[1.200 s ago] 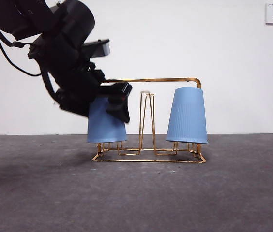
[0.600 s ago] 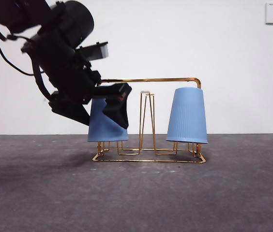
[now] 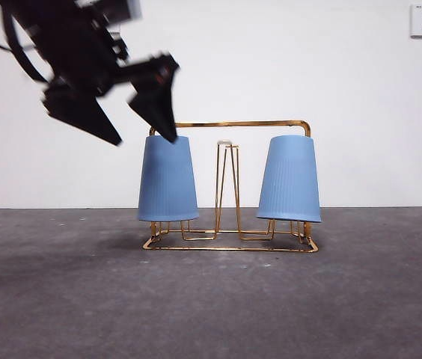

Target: Pick up cup 1,put cup 1 in the cup rack,pick up cup 2,put cup 2 in the cup rack

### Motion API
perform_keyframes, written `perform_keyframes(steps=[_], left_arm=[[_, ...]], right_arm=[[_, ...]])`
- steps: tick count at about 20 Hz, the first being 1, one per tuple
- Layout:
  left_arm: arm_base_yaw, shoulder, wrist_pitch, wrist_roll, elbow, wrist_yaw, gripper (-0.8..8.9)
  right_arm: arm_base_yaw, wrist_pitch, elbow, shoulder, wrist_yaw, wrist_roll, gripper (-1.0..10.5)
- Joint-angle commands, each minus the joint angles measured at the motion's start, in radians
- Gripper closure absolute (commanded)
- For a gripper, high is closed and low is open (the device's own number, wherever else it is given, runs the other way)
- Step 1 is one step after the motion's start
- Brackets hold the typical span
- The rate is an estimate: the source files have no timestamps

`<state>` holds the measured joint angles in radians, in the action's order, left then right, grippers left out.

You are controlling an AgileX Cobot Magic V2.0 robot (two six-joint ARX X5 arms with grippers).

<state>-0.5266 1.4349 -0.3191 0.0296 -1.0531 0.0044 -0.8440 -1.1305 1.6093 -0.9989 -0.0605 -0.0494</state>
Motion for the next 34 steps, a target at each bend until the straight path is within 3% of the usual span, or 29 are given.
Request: perform_keyframes(steps=[1,7,15,16,17,18,19,20,21,34], left_arm=[[-0.002,-0.072,-0.079,-0.03,0.002,0.005,3.02],[-0.002,-0.272,-0.283,-0.078,0.002,0.096,3.11],[-0.003,-0.573,-0.552,-0.161,0.002,0.299,3.17],[-0.003,-0.602,-0.563,-0.161,0.002,0.322,3.55],[-0.003,-0.622,-0.571,-0.161,0.002,0.337,4.56],[-0.003,-0.642,-0.579,-0.161,0.002,0.343,6.31],[-0.003,-0.654,-0.586,-0.161,0.002,0.343,7.77],[-0.003,-0.666,-0.593,-0.162,0.002,0.344,8.18],[-0.003,-0.673,-0.597,-0.162,0.002,0.344,8.19],[-0.003,-0.662,-0.6,-0.16,0.002,0.343,8.17]], right_arm=[[0.0,-0.031,-0.004,-0.001,-0.038,0.016,7.6],[0.0,-0.158,-0.004,-0.003,-0.114,0.058,7.6],[0.0,-0.243,-0.004,-0.006,-0.115,0.107,7.6],[0.0,-0.243,-0.004,-0.006,-0.115,0.109,7.6],[0.0,-0.244,-0.004,-0.006,-0.115,0.11,7.6],[0.0,-0.244,-0.004,-0.006,-0.115,0.109,7.6],[0.0,-0.245,-0.004,-0.006,-0.114,0.11,8.0],[0.0,-0.245,-0.004,-0.006,-0.111,0.109,9.0],[0.0,-0.245,-0.004,-0.006,-0.112,0.109,9.7],[0.0,-0.245,-0.004,-0.011,-0.116,0.132,9.4]])
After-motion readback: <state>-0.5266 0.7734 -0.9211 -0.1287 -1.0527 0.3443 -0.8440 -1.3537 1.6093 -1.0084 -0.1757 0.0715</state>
